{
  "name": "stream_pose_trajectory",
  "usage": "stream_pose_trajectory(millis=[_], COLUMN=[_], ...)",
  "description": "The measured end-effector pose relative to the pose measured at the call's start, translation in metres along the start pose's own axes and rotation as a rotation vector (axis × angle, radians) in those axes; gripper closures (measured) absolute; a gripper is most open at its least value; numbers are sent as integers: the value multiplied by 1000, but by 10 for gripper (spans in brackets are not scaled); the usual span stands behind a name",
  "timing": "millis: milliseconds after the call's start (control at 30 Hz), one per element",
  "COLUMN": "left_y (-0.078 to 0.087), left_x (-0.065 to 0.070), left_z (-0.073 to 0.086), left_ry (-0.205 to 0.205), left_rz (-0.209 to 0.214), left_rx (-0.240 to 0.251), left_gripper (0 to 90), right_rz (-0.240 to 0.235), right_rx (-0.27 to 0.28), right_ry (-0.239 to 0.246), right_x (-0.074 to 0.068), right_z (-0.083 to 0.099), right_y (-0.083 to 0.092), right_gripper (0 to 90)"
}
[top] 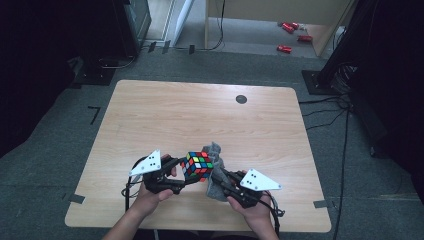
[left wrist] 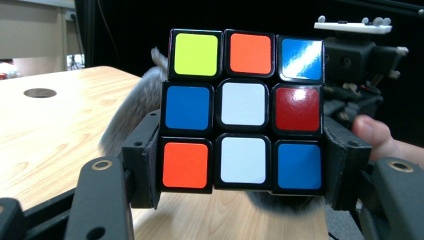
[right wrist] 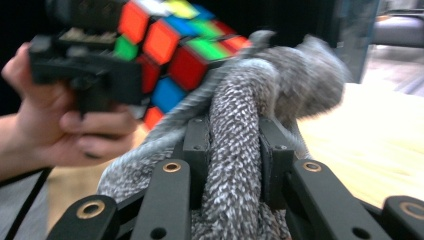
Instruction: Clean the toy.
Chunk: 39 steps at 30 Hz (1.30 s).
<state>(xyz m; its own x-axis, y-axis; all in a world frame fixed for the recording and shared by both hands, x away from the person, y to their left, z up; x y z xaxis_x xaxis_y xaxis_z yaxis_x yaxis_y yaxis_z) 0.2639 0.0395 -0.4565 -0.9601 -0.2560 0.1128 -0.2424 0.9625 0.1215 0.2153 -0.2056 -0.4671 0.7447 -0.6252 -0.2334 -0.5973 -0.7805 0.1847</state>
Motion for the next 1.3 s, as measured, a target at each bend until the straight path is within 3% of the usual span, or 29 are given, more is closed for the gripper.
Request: stream_pose_trajectory(millis=[67,200,267,367,433,500,633,767,800,933,1133,1200,1300], left_y=[3,9,10,10,9,7,4,1,0,-4,-3,-2,-1], left_x=[-2,-8,-10,-11,-11,-11,-12,-15,-15,-15,-16,-17,-20], left_z=[-1,-2,-1,-1,1,2,4,8,9,11,11,12,12], left_ry=[4,15,14,11,4,0,-6,-10,-10,-14,-9,-2,16], left_rz=[-6,-35,-47,-65,-82,-95,-135,-186,-196,-212,-220,-229,-243], left_rx=[4,16,12,-2,-25,-45,-86,-141,-153,-187,-192,-199,-200], left_gripper=[341,341,341,341,341,341,341,341,341,341,341,341,341], right_rz=[-8,-106,-85,-22,51,159,404,599,622,638,590,569,529], right_rx=[-28,-135,-153,-136,-111,-103,-135,-172,-198,-285,-352,-356,-314], right_ry=[14,38,73,49,4,-36,-43,-20,-28,-61,-62,-71,-80], right_x=[-5,-13,-14,-4,11,28,60,82,86,97,100,101,100], right_z=[5,13,13,7,3,1,2,5,8,23,37,39,35], right_y=[-6,-14,-15,-9,0,10,30,45,47,42,30,29,30], right_gripper=[723,719,717,717,715,709,699,693,688,680,655,598,428])
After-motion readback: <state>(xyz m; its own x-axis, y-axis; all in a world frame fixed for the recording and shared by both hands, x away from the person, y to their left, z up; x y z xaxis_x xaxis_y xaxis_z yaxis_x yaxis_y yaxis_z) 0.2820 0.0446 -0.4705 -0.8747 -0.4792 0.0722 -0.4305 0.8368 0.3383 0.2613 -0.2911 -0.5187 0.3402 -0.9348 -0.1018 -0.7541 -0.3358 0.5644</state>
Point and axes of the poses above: each handheld gripper's, and its own axes: y roughly backward along the jaws, z roughly out of its underside, x roughly to its right, the point moved 2 cm from there along -y, roughly forward along the jaws, and after that the axes turned 7 degrees about -y, right-handed, at the moved point
